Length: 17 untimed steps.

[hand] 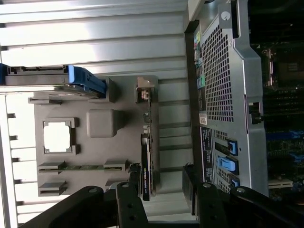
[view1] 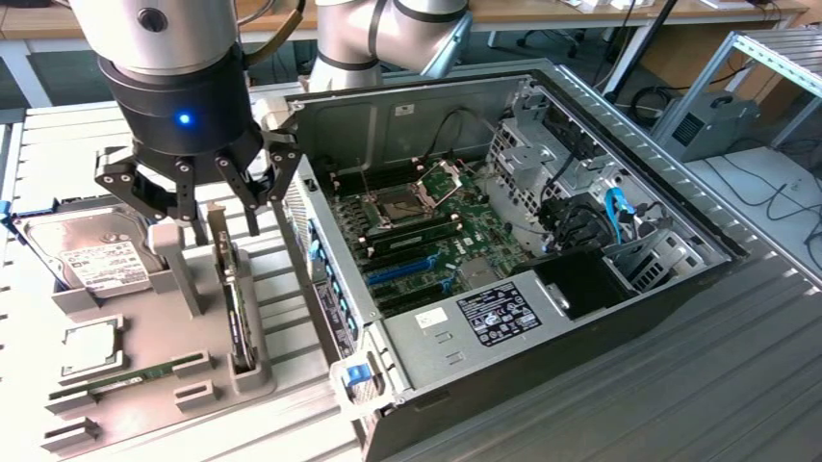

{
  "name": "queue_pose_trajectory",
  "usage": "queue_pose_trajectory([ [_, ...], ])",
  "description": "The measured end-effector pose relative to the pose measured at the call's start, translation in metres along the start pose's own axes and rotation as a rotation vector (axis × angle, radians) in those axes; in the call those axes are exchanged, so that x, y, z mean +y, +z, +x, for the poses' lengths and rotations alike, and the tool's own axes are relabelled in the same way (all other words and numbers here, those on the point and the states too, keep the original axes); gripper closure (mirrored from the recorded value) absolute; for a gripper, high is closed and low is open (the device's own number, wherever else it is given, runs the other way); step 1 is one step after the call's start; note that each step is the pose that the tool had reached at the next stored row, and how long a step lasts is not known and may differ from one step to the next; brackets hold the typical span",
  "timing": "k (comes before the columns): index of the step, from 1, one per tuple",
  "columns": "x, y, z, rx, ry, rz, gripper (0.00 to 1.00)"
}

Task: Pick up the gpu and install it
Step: 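Pick up the gpu and move the gpu toward the slot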

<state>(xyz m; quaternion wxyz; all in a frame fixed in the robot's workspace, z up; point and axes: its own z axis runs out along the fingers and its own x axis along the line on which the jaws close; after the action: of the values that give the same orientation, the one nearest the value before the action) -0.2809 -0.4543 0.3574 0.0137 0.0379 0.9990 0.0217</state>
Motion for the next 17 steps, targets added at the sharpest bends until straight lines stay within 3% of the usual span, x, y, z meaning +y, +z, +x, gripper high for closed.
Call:
queue_pose_trajectory([
  [17,-0.0003,0.0071,0.0002,0.0000,0.000,0.0000,0.52],
])
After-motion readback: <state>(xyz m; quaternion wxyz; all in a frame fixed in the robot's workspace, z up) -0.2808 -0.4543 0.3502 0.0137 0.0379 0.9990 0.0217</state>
